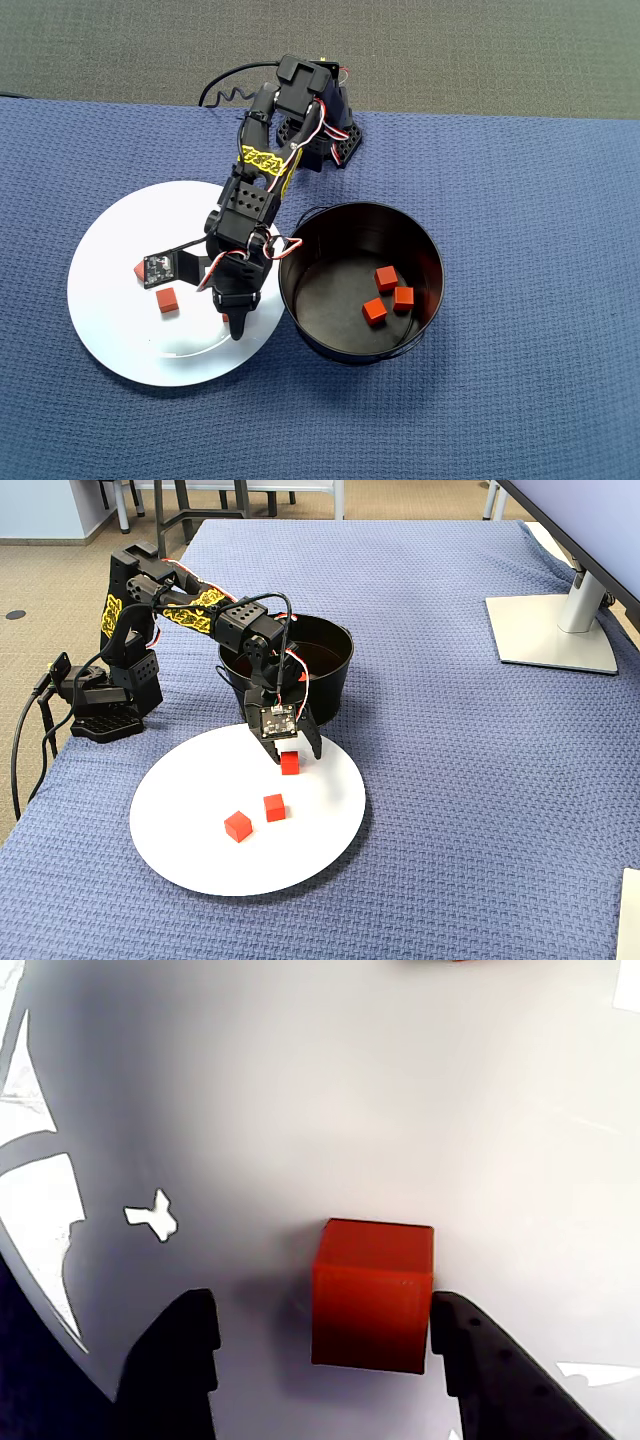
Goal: Pick up the red cubes from the white plate and place them in the black recipient
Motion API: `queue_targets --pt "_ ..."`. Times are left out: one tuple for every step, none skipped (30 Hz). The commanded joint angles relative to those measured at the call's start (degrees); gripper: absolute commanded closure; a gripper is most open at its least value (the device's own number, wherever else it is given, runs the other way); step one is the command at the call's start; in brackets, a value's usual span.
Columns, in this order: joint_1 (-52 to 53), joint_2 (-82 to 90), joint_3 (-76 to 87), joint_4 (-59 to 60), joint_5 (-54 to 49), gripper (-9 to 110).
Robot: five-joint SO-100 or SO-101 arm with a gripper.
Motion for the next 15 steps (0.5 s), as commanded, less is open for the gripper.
queue_targets --pt "-1.2 1.8 -0.5 -1.3 -0.3 94" --pt "-1.2 1.8 -0.5 -1.3 -0.1 98" --pt "-1.1 1.9 -0.5 -1.5 0.2 100" --pt "-1.1 2.1 -0.6 -1.5 0.4 101" --pt "-0.8 2.4 -0.6 -1.5 0.6 101" --pt "-0.5 2.7 -0.6 -1.5 0.9 101" --pt "-0.2 3.4 -0.8 -1.5 1.5 101" --pt "0.4 4.2 -1.1 -1.1 2.3 101" --pt "0.9 5.4 -1.8 -0.3 3.2 101" --pt "1.6 7.0 -2.2 0.6 4.5 102" --pt "2.5 9.1 -2.5 1.5 6.0 102" --pt "3.2 11.7 -2.8 2.4 7.5 102" --pt "3.9 14.6 -2.9 2.9 9.4 102" --pt "4.4 17.7 -2.8 3.3 11.5 102" --pt "4.6 20.9 -2.8 4.0 13.4 102"
